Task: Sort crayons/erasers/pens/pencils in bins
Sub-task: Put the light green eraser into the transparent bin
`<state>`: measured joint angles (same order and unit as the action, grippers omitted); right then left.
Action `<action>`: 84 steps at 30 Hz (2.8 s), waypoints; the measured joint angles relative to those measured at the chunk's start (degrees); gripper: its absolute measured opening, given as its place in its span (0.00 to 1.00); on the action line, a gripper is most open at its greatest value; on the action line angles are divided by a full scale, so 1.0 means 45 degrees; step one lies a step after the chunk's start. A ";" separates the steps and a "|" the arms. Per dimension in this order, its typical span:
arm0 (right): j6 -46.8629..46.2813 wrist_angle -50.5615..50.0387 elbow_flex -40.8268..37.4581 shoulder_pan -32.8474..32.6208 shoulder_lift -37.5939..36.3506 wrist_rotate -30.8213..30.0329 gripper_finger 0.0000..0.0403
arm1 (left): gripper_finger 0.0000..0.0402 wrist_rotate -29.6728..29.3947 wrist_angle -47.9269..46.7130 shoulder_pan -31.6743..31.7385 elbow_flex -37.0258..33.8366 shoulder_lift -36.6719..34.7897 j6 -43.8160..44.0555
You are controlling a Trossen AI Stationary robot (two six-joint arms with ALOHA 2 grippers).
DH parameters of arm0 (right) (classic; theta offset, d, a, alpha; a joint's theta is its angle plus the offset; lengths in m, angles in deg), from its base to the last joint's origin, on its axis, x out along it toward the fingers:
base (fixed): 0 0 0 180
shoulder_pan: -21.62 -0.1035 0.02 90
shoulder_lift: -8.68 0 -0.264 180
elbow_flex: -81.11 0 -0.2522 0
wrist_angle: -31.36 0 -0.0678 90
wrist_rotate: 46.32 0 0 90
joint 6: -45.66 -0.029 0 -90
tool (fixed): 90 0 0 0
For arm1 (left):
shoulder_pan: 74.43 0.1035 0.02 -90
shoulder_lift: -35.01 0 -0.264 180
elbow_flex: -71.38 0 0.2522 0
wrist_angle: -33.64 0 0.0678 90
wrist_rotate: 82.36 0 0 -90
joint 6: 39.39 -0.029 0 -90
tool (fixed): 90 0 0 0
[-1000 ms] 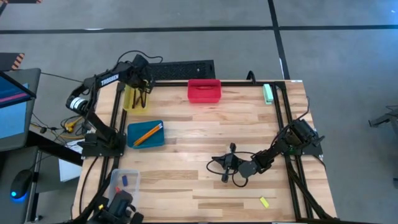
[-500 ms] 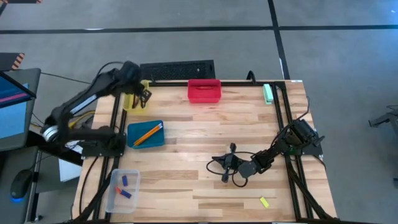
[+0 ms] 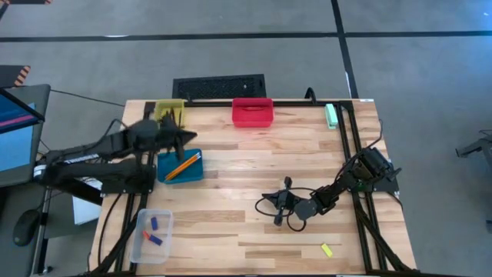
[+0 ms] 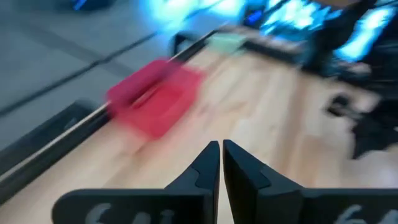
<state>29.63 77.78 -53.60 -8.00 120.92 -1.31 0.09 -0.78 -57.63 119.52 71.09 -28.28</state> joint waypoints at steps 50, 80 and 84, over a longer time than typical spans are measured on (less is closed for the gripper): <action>-1.8476 -2.2764 0.6581 -0.5209 -0.2995 1.1093 0.53 | 0.03 -0.0176 1.2710 -0.5314 -0.5995 0.1176 -0.2952; -2.0204 -2.2166 0.6606 -0.6289 -0.1407 1.1317 0.37 | 0.03 -0.0851 1.2850 -0.5309 -0.5985 0.1181 -0.4029; -1.9676 -2.2127 0.6596 -0.6048 -0.1402 1.1396 0.29 | 0.03 -0.0851 1.2863 -0.5309 -0.5985 0.1181 -0.3945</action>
<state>-58.91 -21.79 -23.91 -35.22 114.61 49.97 -3.74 57.10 -81.52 92.58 76.40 -46.04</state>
